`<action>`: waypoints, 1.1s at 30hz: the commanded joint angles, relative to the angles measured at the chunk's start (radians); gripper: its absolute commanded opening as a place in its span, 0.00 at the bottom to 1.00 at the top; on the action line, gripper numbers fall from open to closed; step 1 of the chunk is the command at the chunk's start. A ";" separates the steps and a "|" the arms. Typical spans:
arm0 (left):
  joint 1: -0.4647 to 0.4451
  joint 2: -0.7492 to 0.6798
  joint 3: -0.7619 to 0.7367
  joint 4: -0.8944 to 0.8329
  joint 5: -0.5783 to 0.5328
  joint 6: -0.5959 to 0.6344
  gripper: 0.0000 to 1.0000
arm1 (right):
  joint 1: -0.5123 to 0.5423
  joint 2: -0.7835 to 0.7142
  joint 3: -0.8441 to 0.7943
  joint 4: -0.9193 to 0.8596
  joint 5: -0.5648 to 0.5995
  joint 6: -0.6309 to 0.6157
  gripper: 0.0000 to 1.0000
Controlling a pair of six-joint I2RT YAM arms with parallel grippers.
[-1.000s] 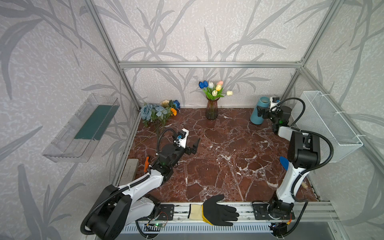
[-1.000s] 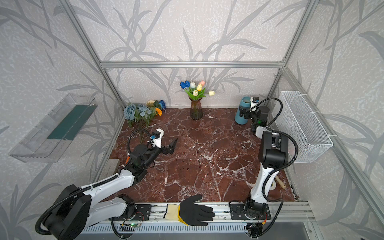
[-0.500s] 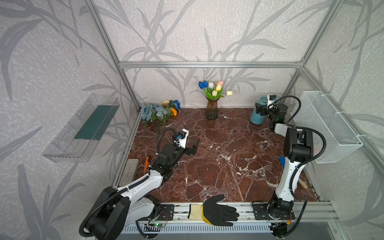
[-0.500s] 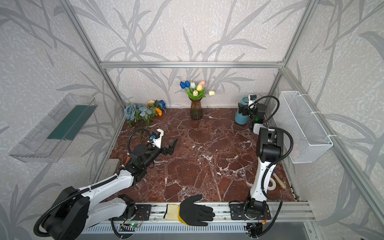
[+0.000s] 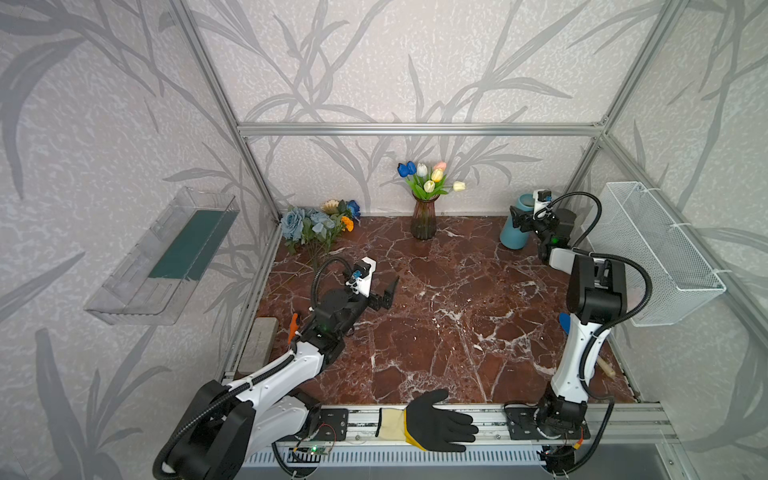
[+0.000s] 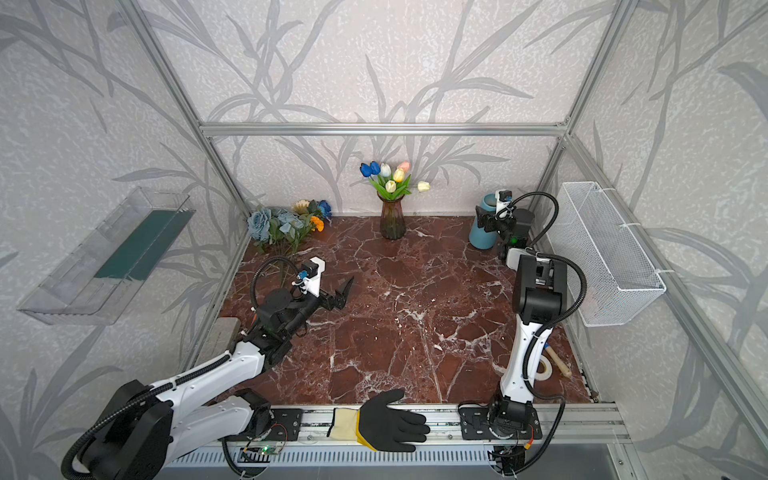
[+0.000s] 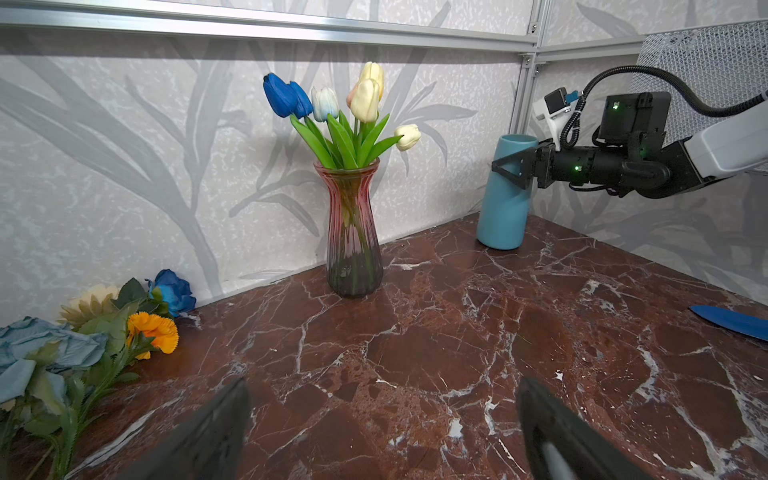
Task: Arrange the flowers into the vase
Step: 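Carry the teal vase toward the table center with the right gripper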
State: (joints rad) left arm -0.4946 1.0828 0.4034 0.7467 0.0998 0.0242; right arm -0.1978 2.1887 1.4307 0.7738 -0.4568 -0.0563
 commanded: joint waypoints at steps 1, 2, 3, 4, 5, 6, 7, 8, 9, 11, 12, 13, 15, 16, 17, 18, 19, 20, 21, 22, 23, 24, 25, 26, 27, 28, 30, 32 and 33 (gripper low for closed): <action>0.003 -0.041 0.000 -0.009 -0.036 -0.004 1.00 | 0.017 -0.064 -0.053 0.055 -0.056 -0.003 0.29; 0.003 -0.048 0.000 -0.018 -0.060 -0.011 0.99 | 0.020 -0.077 -0.066 0.059 -0.077 -0.001 0.20; 0.004 -0.057 0.006 -0.039 -0.096 -0.023 0.99 | 0.024 -0.096 -0.080 0.051 -0.104 -0.002 0.06; 0.004 -0.066 0.015 -0.071 -0.138 -0.038 0.99 | 0.029 -0.119 -0.095 0.038 -0.119 -0.005 0.00; 0.004 -0.073 0.023 -0.098 -0.175 -0.051 0.99 | 0.037 -0.141 -0.121 0.040 -0.123 -0.011 0.00; 0.005 -0.083 0.030 -0.120 -0.210 -0.064 0.99 | 0.047 -0.171 -0.166 0.065 -0.118 -0.021 0.00; 0.007 -0.087 0.035 -0.140 -0.236 -0.076 0.99 | 0.060 -0.202 -0.215 0.098 -0.110 -0.025 0.00; 0.012 -0.091 0.043 -0.163 -0.254 -0.087 0.99 | 0.069 -0.228 -0.252 0.120 -0.114 -0.020 0.00; 0.017 -0.095 0.053 -0.193 -0.277 -0.101 0.99 | 0.079 -0.257 -0.290 0.136 -0.119 -0.013 0.00; 0.030 -0.098 0.074 -0.247 -0.314 -0.133 0.99 | 0.108 -0.312 -0.365 0.164 -0.124 -0.007 0.00; 0.040 -0.098 0.082 -0.270 -0.325 -0.148 0.99 | 0.124 -0.342 -0.404 0.183 -0.127 0.002 0.00; 0.052 -0.098 0.088 -0.286 -0.333 -0.163 0.98 | 0.143 -0.371 -0.442 0.201 -0.139 0.011 0.00; 0.080 -0.097 0.096 -0.311 -0.337 -0.195 0.98 | 0.185 -0.425 -0.503 0.219 -0.164 0.031 0.00; 0.097 -0.097 0.100 -0.323 -0.335 -0.216 0.97 | 0.210 -0.451 -0.536 0.234 -0.187 0.037 0.00; 0.115 -0.094 0.104 -0.337 -0.332 -0.234 0.97 | 0.237 -0.475 -0.563 0.243 -0.203 0.037 0.00; 0.134 -0.089 0.109 -0.353 -0.323 -0.254 0.96 | 0.271 -0.512 -0.591 0.252 -0.215 0.038 0.00; 0.154 -0.080 0.116 -0.368 -0.309 -0.272 0.95 | 0.308 -0.538 -0.620 0.258 -0.230 0.030 0.00; 0.170 -0.074 0.121 -0.379 -0.298 -0.283 0.95 | 0.339 -0.557 -0.640 0.262 -0.233 0.025 0.00; 0.183 -0.063 0.125 -0.388 -0.289 -0.291 0.94 | 0.381 -0.573 -0.661 0.271 -0.250 0.010 0.00; 0.191 -0.055 0.127 -0.391 -0.286 -0.296 0.94 | 0.418 -0.586 -0.673 0.266 -0.274 -0.007 0.00; 0.194 -0.050 0.126 -0.389 -0.283 -0.298 0.94 | 0.449 -0.598 -0.679 0.259 -0.278 -0.013 0.00; 0.198 -0.045 0.125 -0.386 -0.282 -0.297 0.94 | 0.486 -0.606 -0.689 0.272 -0.286 -0.018 0.00; 0.199 -0.041 0.121 -0.379 -0.282 -0.296 0.93 | 0.520 -0.613 -0.694 0.277 -0.294 -0.027 0.00; 0.199 -0.036 0.119 -0.375 -0.285 -0.297 0.93 | 0.547 -0.617 -0.692 0.273 -0.291 -0.031 0.00; 0.200 -0.031 0.118 -0.372 -0.288 -0.297 0.93 | 0.579 -0.617 -0.693 0.277 -0.297 -0.046 0.00; 0.201 -0.027 0.119 -0.372 -0.293 -0.298 0.93 | 0.607 -0.619 -0.688 0.260 -0.295 -0.075 0.00; 0.203 -0.019 0.120 -0.370 -0.301 -0.298 0.93 | 0.653 -0.621 -0.681 0.226 -0.263 -0.128 0.00; 0.207 -0.010 0.128 -0.380 -0.299 -0.298 0.93 | 0.679 -0.614 -0.672 0.196 -0.247 -0.164 0.00; 0.210 -0.003 0.135 -0.393 -0.300 -0.299 0.93 | 0.680 -0.606 -0.667 0.193 -0.258 -0.161 0.00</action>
State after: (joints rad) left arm -0.2939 1.0660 0.5030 0.3698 -0.1894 -0.2481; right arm 0.4820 1.6478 0.7162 0.8661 -0.7197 -0.1490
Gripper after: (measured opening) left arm 0.934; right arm 0.844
